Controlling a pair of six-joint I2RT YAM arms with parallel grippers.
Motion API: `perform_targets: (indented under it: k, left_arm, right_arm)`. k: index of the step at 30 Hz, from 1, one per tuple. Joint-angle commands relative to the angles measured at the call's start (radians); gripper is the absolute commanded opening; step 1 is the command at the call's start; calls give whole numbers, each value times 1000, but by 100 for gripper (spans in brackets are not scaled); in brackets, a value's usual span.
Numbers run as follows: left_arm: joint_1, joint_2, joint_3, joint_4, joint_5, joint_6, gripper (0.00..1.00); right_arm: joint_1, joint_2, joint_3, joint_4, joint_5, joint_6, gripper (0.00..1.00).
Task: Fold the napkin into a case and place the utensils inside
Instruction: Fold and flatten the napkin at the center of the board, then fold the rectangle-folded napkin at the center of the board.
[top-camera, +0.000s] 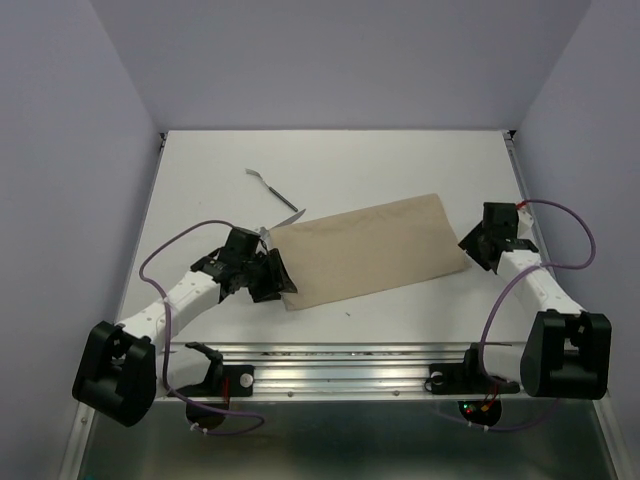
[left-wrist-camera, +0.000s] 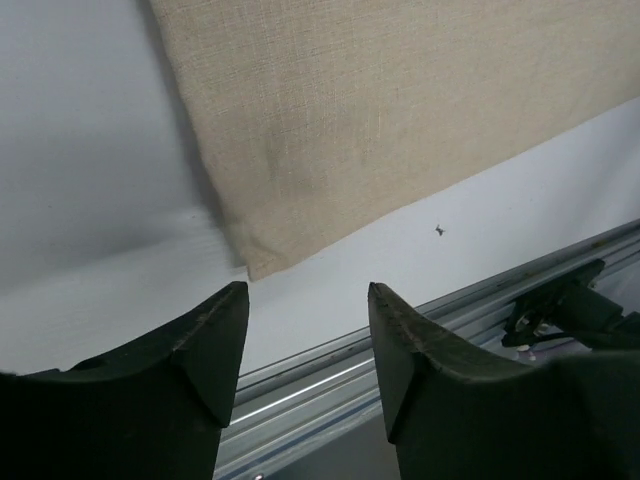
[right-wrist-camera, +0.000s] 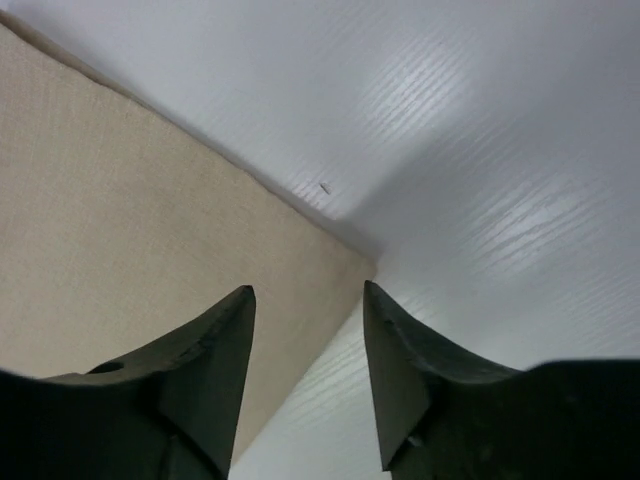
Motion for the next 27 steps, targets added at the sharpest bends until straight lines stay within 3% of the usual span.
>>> perform_targets:
  k: [1, 3, 6, 8, 11, 12, 15, 22, 27]
  left_arm:
    - [-4, -19, 52, -59, -35, 45, 65]
    - [-4, -21, 110, -88, -57, 73, 76]
    - [-4, -5, 170, -91, -60, 85, 77]
    - [-4, 21, 210, -64, -57, 82, 75]
    - [-4, 109, 277, -9, -60, 73, 70]
    - [-4, 163, 296, 17, -66, 70, 65]
    - [-4, 281, 363, 82, -80, 53, 60]
    - [-5, 541, 557, 125, -52, 56, 58]
    - [-5, 674, 682, 154, -54, 38, 58]
  right_arm:
    - [-8, -7, 61, 36, 20, -23, 60]
    - [-8, -10, 87, 36, 2, -42, 63]
    - [-8, 1, 156, 23, -52, -60, 65]
    - [-8, 25, 174, 25, -129, -60, 62]
    - [10, 76, 199, 65, -230, -59, 46]
    - [21, 94, 209, 68, -239, -60, 36]
    - [73, 194, 288, 68, -290, -76, 25]
    - [170, 459, 511, 71, -423, -94, 21]
    - [273, 659, 715, -33, -492, -157, 20]
